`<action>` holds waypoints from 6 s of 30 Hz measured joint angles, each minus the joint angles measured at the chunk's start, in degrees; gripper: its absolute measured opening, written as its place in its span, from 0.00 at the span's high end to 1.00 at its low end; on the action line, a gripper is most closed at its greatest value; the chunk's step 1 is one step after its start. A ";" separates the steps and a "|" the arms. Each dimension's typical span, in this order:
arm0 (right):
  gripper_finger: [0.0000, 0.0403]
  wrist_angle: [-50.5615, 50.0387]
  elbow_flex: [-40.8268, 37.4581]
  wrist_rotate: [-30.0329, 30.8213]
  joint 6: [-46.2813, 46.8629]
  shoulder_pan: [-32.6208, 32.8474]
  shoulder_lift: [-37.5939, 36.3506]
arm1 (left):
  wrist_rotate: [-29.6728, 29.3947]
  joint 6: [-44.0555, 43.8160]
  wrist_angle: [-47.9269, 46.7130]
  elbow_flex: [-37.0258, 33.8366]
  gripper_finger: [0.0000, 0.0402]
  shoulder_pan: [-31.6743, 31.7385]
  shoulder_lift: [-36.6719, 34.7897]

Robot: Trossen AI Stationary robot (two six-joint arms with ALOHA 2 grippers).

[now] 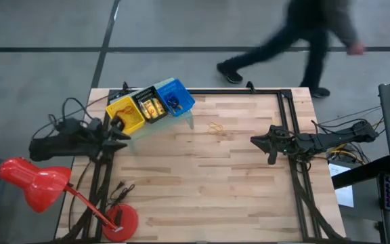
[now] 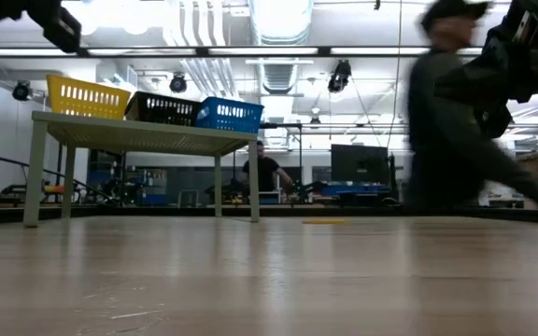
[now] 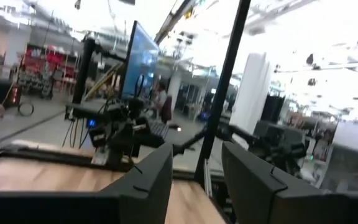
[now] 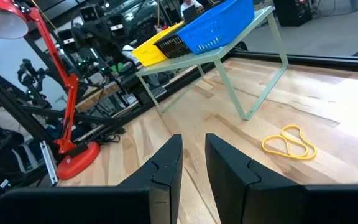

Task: Pick & Place Office Desk Supplies
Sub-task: Put the yellow rubber band into the yellow basket on the shelf

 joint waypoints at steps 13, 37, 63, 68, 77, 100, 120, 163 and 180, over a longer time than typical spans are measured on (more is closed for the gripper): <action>0.83 0.00 0.00 0.00 0.00 0.00 0.00 | 0.40 -2.74 25.05 -17.71 0.64 0.00 -0.01; 0.83 0.00 0.00 0.00 0.00 0.00 0.00 | 0.55 -9.26 19.27 -19.23 0.64 -0.02 0.00; 0.83 0.00 0.00 0.00 0.00 0.00 0.00 | 0.66 -8.17 14.61 -19.27 0.64 -0.02 -0.04; 0.83 0.00 0.00 0.00 0.00 0.00 0.00 | 0.81 -7.16 13.79 -19.27 0.64 -0.02 -0.07; 0.83 0.00 0.00 0.00 0.00 0.00 0.00 | 0.77 -7.03 13.72 -19.27 0.64 -0.02 -0.07; 0.83 0.00 0.00 0.00 0.00 0.00 0.00 | 0.24 -7.91 15.10 -19.29 0.64 0.00 0.07; 0.83 0.00 0.00 0.00 0.00 0.00 0.00 | 0.53 -7.44 14.59 -19.29 0.64 0.00 0.00; 0.83 0.00 0.00 0.00 0.00 0.00 0.00 | -1.66 -0.95 -6.40 43.16 0.64 0.09 62.00; 0.83 0.00 0.00 0.00 0.00 0.00 0.00 | -6.29 3.17 1.59 46.65 0.64 -0.35 75.94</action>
